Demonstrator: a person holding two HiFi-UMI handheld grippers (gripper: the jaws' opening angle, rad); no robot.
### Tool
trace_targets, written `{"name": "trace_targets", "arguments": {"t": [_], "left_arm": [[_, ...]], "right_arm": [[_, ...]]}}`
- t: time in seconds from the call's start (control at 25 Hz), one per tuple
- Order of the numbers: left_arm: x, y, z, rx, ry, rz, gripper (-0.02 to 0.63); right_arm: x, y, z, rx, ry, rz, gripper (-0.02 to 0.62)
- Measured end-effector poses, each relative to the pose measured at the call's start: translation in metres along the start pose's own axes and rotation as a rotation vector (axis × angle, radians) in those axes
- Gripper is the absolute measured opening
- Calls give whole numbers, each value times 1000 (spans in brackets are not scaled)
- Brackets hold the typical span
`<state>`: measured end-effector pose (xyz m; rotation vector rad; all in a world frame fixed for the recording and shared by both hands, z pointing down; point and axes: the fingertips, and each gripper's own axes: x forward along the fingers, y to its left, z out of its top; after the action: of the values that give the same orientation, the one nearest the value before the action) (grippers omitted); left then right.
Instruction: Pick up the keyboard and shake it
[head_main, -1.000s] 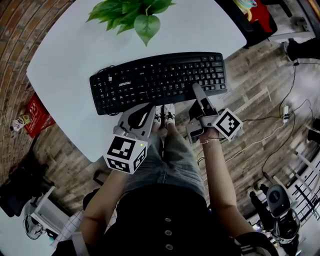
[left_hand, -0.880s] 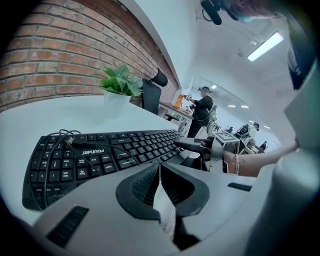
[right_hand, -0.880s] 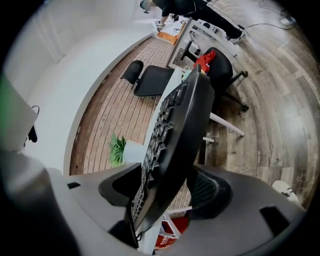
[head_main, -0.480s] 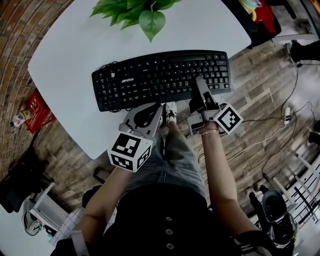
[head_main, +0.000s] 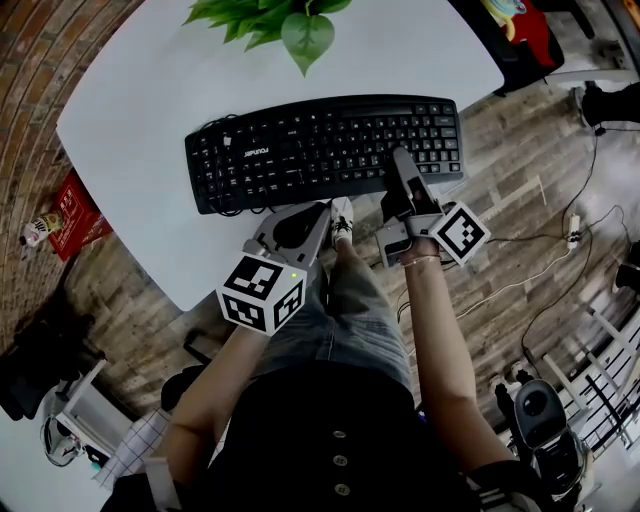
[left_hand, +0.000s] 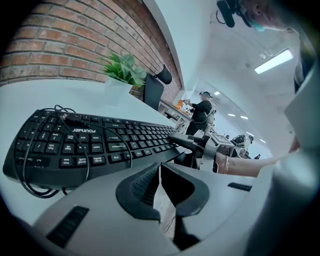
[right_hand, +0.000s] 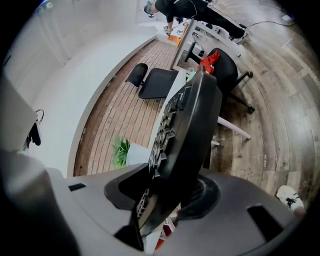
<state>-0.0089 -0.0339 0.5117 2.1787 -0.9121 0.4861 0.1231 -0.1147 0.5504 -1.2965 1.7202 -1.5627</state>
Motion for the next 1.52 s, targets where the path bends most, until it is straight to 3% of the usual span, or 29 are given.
{"name": "trace_targets", "arguments": {"t": [0.28, 0.68, 0.92, 1.0, 1.08, 1.52], "left_arm": [[0, 2, -3, -23, 0, 0, 23], [6, -12, -13, -168, 32, -136, 31], [9, -19, -14, -300, 14, -209, 178], [10, -24, -9, -381, -20, -260, 246], [10, -24, -3, -457, -61, -282, 261], [11, -7, 12, -632, -174, -286, 279]], "right_arm": [[-13, 10, -6, 20, -5, 18, 152], [-22, 27, -3, 5, -2, 18, 133], [-25, 35, -1, -1, 3, 27, 126], [-27, 39, 1, -4, 4, 29, 124], [-28, 43, 1, -3, 8, 34, 121], [-36, 63, -1, -15, 44, 64, 101]]}}
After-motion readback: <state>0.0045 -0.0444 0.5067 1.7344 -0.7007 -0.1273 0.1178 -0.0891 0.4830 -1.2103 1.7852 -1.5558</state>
